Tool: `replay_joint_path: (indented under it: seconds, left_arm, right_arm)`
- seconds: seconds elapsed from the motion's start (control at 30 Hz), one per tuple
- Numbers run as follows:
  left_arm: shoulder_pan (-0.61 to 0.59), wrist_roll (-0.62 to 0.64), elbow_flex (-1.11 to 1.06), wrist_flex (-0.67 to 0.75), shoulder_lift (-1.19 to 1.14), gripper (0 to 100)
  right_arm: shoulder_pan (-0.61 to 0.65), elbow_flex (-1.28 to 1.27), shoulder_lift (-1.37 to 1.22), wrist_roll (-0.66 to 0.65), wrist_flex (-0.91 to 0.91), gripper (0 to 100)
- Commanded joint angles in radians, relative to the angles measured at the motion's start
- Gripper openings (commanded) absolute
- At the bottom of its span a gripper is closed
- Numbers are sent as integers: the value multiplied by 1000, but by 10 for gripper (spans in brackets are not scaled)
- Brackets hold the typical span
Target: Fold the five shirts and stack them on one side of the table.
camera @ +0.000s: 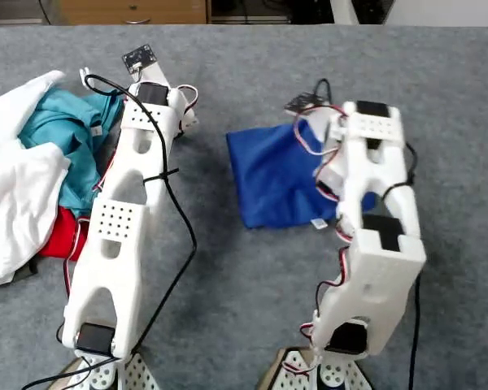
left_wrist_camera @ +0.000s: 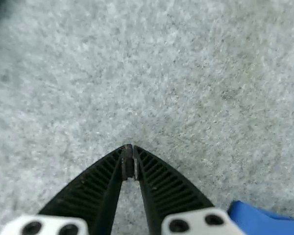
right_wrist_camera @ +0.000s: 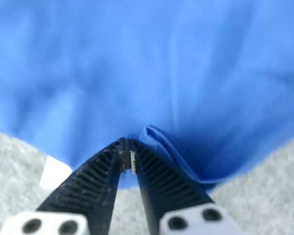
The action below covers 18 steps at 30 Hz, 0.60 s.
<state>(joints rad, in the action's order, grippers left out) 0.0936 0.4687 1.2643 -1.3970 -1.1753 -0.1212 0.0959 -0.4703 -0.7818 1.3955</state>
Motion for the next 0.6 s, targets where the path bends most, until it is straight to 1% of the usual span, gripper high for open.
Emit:
replay_joint_path:
  seconds: [0.0,0.2,0.3,0.47,0.57]
  left_arm:
    - [12,8,51,17,21,20]
    - [15,6,51,17,21,20]
    - [17,6,51,17,21,20]
    - [20,6,51,17,21,20]
    - [44,2,51,11,21,20]
  right_arm:
    - [-82,-1,56,-37,37,4]
    - [-231,50,56,-86,44,4]
    - [-275,111,58,-86,72,5]
    - [-282,265,58,-77,201,5]
    - [-259,377,58,5,275,5]
